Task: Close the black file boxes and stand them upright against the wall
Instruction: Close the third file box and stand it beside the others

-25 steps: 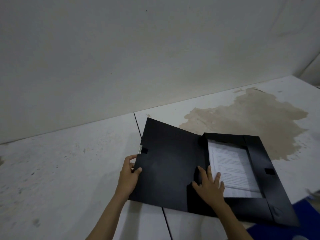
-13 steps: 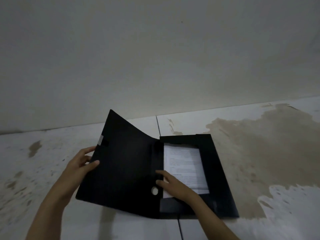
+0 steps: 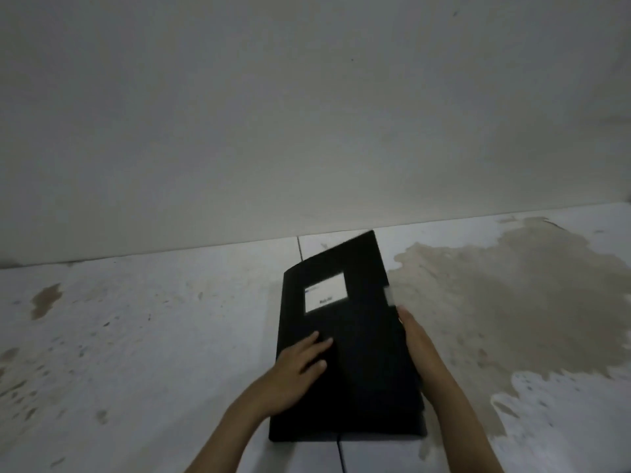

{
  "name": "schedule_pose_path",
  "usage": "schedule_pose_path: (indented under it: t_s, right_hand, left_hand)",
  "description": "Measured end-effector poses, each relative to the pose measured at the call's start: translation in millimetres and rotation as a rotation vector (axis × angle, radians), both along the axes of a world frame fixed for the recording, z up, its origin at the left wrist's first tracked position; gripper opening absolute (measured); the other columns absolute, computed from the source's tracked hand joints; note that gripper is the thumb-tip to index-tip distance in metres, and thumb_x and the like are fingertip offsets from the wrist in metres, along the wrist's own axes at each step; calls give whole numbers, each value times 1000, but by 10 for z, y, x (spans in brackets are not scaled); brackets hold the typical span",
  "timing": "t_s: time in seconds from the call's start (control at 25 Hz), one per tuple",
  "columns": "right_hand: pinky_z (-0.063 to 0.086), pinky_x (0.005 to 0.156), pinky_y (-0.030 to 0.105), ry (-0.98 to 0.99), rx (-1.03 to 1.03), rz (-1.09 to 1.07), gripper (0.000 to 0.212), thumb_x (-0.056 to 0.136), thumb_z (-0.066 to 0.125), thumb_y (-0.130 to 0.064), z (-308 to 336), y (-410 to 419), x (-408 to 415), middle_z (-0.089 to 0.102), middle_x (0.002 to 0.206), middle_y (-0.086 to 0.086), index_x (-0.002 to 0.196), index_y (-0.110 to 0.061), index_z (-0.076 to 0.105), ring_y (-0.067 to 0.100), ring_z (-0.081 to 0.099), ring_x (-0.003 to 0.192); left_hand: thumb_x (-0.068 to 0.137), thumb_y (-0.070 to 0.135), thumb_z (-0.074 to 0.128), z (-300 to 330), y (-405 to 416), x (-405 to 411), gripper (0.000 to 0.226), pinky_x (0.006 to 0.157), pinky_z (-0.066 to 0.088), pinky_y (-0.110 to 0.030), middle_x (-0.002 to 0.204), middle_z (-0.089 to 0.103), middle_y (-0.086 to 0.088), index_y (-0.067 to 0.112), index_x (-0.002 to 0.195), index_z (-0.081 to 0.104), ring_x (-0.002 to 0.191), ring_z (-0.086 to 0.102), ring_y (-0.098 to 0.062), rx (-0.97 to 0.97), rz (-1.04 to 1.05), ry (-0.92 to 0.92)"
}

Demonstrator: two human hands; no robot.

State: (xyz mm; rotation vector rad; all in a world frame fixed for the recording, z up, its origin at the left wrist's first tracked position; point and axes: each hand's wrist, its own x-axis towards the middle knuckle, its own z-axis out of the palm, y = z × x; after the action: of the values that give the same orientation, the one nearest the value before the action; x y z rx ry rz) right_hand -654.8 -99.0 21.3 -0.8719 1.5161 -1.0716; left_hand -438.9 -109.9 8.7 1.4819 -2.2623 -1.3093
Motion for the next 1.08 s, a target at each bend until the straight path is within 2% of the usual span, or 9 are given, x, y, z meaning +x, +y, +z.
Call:
schedule_pose_path:
  t_s: [0.08,0.2,0.32,0.4,0.48,0.76,0.84,0.96,1.08]
  right_hand:
    - [49,72,27,80,94,-120,34,98,33,-34,-195,160,-196,60,103,7,110,-11,56,25,61,91]
    - [43,95,37,256,138,-124,37,98,39,-27,-514,357,-276,47,135,13,134,-18,38,25,51,113]
    - [35,109,41,449,105,-9,48,94,48,-19,-690,448,-96,35,146,12,138,-22,28,30,39,132]
    - [31,109,46,679,142,76,67,93,48,-29,-773,466,39,20,154,11,146,-32,7,32,33,136]
    - [32,107,50,832,211,91,72,92,43,-41,-810,465,87,10,157,9,144,-42,-7,32,30,137]
    - [45,89,38,1165,267,131,73,91,32,-55,-893,372,81,40,134,8,147,-29,-7,23,47,113]
    - [46,91,37,1166,230,76,72,91,32,-55,-937,404,112,39,134,8,147,-28,-5,23,46,115]
    - [45,97,37,1032,133,-5,69,91,40,-51,-989,484,104,40,138,9,147,-29,6,23,45,121]
    - [46,95,40,868,79,-103,67,89,51,-43,-976,554,166,46,137,12,145,-27,19,27,49,120]
  left_hand:
    - [97,41,30,-275,39,-120,50,120,2,-42,159,-5,9,40,144,15,146,-8,-18,-16,-123,-200]
    - [96,41,30,-539,126,-155,56,118,-8,-43,158,-17,7,42,145,2,144,-20,-19,-160,-244,-396]
    - [95,42,28,-617,174,-127,57,117,-11,-43,157,-18,8,44,144,-2,144,-21,-19,-226,-236,-424]
    - [95,42,28,-620,188,-131,57,117,-10,-43,157,-18,8,44,144,-2,144,-21,-18,-241,-236,-433]
    - [96,42,28,-614,192,-140,57,117,-10,-42,157,-18,8,43,144,-1,144,-21,-18,-248,-234,-435]
    - [94,44,28,-706,204,-137,59,115,-18,-38,157,-19,8,44,142,-6,142,-24,-17,-270,-184,-382]
    - [93,49,30,-737,255,-148,64,113,-23,-35,156,-23,5,43,139,-13,140,-29,-18,-288,-105,-349]
    - [85,56,46,-722,314,-179,83,117,-9,-44,154,-29,-7,38,144,-8,141,-27,-29,-164,171,-246]
    - [81,41,64,-640,356,-68,90,120,13,-43,157,-2,-14,26,146,4,144,5,-31,67,440,0]
